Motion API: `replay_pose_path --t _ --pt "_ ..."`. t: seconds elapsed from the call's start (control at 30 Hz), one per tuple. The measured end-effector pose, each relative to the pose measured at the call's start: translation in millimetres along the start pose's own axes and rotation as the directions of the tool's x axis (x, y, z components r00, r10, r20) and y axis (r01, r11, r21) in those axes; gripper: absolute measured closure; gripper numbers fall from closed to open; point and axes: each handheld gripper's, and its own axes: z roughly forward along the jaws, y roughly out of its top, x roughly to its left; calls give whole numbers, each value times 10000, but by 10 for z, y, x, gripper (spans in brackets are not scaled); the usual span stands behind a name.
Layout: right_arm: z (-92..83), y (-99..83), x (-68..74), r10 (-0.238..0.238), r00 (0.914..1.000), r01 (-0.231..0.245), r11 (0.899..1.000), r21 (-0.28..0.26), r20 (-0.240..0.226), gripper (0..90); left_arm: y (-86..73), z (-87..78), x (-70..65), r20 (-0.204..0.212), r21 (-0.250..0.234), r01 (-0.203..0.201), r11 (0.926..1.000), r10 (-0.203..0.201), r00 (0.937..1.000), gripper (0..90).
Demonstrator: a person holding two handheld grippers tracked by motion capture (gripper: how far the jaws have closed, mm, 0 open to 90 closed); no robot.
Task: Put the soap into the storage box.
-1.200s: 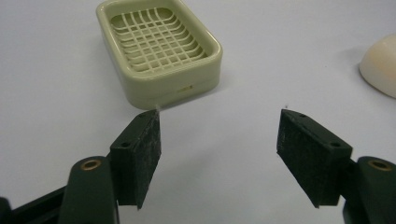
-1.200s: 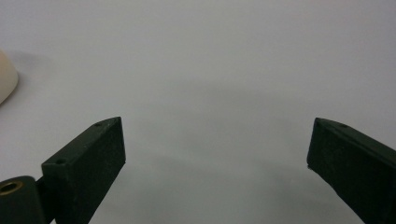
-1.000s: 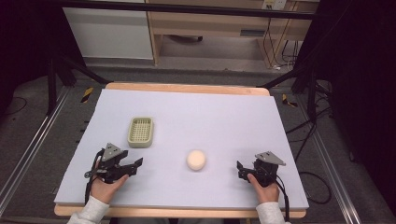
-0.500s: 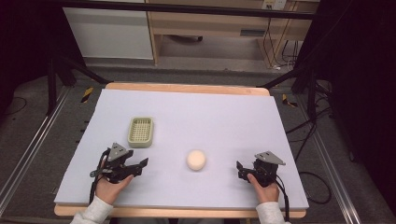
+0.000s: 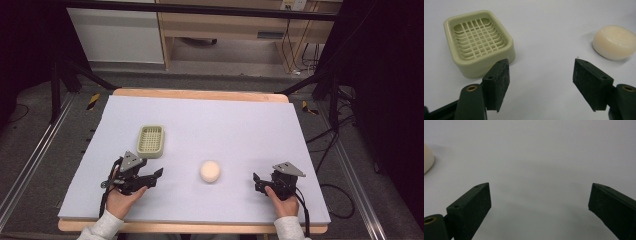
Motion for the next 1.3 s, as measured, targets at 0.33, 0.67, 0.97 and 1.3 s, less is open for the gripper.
replay_pose_path --t 0.33,0.67,0.97,1.3 --pt "2 3 -12 169 9998 -169 9998 57 -71 49 85 47 -55 64 -31 -338 9994 338 9994 286" --pt "0 1 -13 158 9999 -158 9999 1 -51 50 183 132 -165 265 -88 -488 9988 490 9984 282" --pt "-1 0 -13 143 9999 -144 9999 -14 -65 50 247 208 -249 377 -113 -531 9985 535 9979 273" --pt "-8 -1 -14 165 9998 -166 9998 -71 -99 50 310 348 -393 546 4 -717 9974 716 9959 267"
